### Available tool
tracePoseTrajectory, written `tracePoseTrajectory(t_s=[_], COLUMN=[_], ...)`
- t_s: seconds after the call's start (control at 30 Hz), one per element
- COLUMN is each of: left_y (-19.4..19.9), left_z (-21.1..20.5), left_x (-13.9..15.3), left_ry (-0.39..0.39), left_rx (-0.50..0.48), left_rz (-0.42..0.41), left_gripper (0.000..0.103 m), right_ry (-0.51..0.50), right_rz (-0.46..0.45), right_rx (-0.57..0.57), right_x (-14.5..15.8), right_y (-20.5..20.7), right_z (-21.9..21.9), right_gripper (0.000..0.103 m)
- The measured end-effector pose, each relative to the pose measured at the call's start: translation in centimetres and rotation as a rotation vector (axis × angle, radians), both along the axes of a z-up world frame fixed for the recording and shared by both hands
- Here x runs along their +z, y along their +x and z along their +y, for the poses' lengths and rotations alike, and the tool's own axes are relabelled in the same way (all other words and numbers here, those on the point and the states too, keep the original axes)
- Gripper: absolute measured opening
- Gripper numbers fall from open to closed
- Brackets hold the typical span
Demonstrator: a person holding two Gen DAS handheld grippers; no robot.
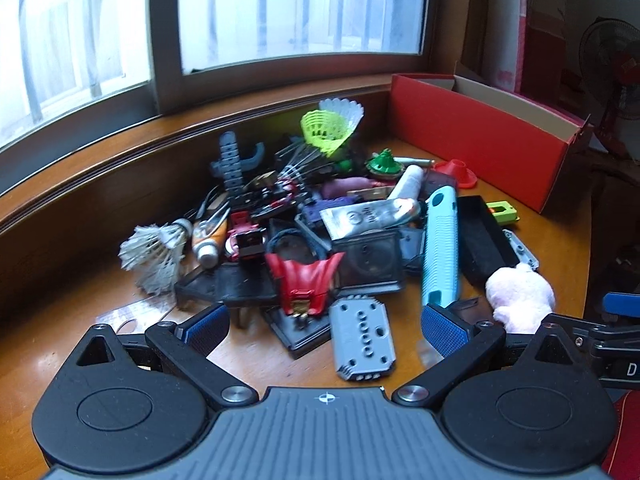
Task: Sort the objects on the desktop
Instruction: 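Move right tool to black foam-lined tray while left tool approaches dark square case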
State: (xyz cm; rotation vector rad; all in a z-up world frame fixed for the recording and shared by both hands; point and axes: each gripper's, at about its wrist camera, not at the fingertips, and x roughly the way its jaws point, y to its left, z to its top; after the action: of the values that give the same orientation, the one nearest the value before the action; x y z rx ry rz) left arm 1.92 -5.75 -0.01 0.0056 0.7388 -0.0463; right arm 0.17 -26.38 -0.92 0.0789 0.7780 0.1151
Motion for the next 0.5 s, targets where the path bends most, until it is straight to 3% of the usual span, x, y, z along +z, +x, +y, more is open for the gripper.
tracePoseTrajectory(t_s=[0.27,0.5], left_y=[3.0,4.6], left_z=[-3.8,-4.7], left_x=[-0.8,-1.8], left_ry=[-0.008,-0.024], left_rx=[0.016,0.095], left_rz=[0.055,0.086], left_gripper=[0.103,0.103], right_ry=[0.04,0.057], right_rz=[0.03,0.033], right_rx=[0.045,0.151], right_x=[-1.0,-1.7], right_y=[3.6,6.6], right_z=[-3.9,-5.6], right_gripper=[0.079,0.077])
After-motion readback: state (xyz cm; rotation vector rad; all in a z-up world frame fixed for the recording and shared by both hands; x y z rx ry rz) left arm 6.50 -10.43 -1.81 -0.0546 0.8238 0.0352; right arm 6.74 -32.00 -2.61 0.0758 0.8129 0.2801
